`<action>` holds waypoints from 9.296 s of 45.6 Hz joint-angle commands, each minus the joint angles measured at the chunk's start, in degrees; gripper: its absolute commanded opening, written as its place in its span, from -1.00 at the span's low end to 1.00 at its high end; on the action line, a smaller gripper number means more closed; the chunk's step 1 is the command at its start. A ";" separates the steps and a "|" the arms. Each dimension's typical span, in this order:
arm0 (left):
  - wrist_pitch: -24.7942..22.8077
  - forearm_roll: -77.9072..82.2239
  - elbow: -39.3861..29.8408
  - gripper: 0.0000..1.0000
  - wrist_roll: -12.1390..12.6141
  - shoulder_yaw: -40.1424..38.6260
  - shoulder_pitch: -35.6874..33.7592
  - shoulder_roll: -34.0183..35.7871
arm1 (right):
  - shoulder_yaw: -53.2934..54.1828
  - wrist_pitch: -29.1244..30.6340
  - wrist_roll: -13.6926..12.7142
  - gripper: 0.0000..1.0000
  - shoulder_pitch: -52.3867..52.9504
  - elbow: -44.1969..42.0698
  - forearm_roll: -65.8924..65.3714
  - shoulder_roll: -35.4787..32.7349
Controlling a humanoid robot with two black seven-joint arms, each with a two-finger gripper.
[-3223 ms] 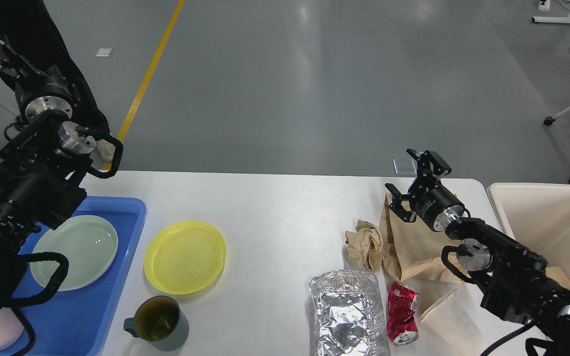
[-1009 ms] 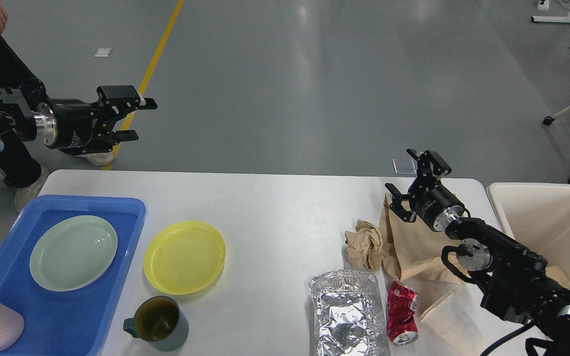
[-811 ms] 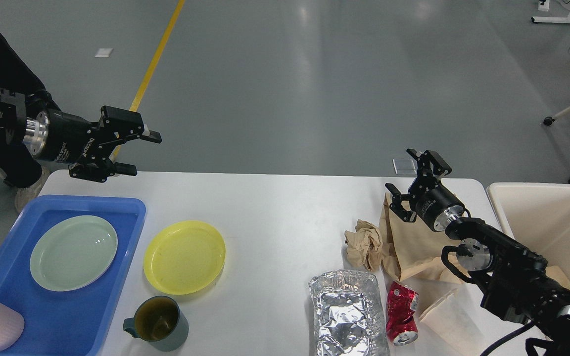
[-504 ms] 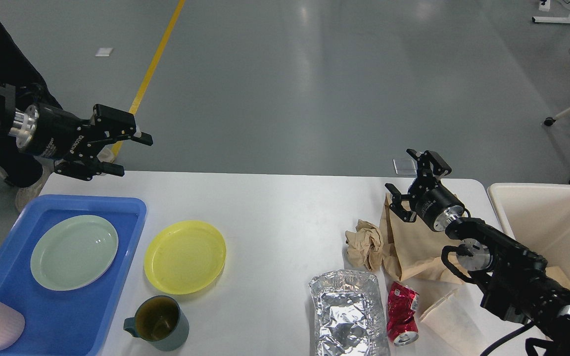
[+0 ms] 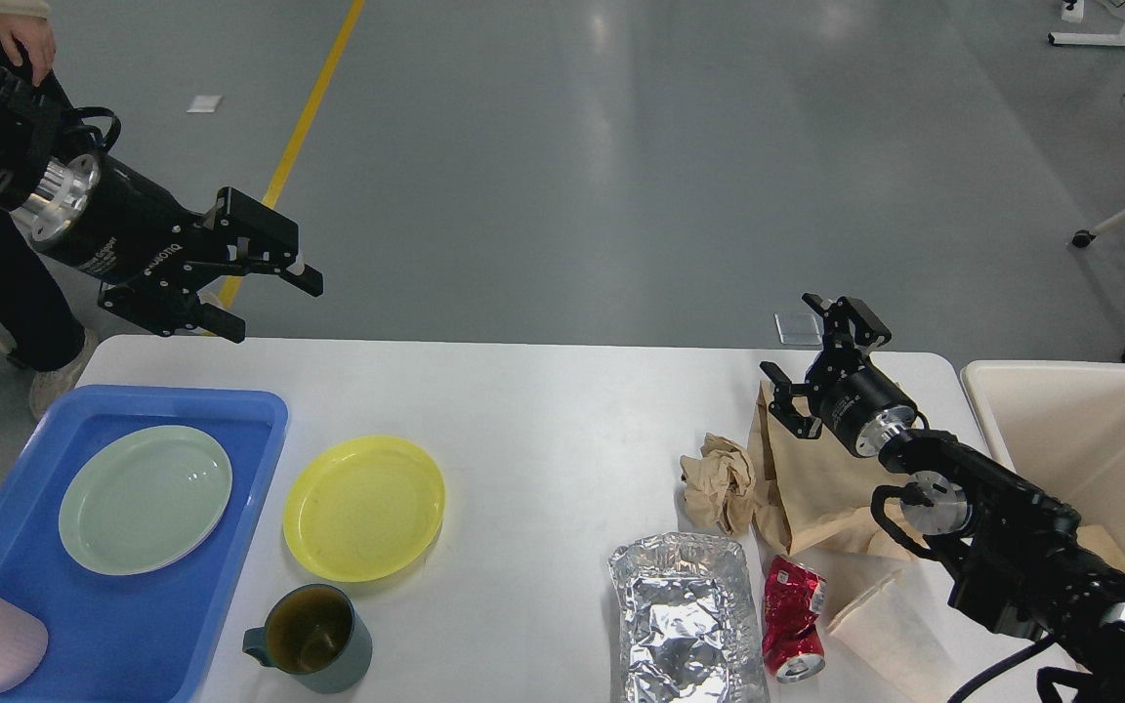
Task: Tidy desktop
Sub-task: 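Move the left gripper down toward the dark green mug, then lower the left gripper around the dark green mug and close it, then lift the mug with the left gripper and carry it onto the blue tray, then open the left gripper to release the mug in the tray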
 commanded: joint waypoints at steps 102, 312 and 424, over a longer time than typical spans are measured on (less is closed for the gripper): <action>22.74 -0.41 -12.07 0.93 6.34 1.07 20.49 -18.38 | 0.00 0.00 0.00 1.00 0.00 0.00 0.00 0.00; 0.00 0.11 0.32 -1.00 14.51 5.38 22.16 1.57 | 0.00 0.00 0.00 1.00 0.00 0.00 0.00 0.00; 0.00 0.03 11.31 0.86 14.60 -0.69 35.26 1.57 | 0.00 0.00 0.00 1.00 0.00 0.00 0.00 0.00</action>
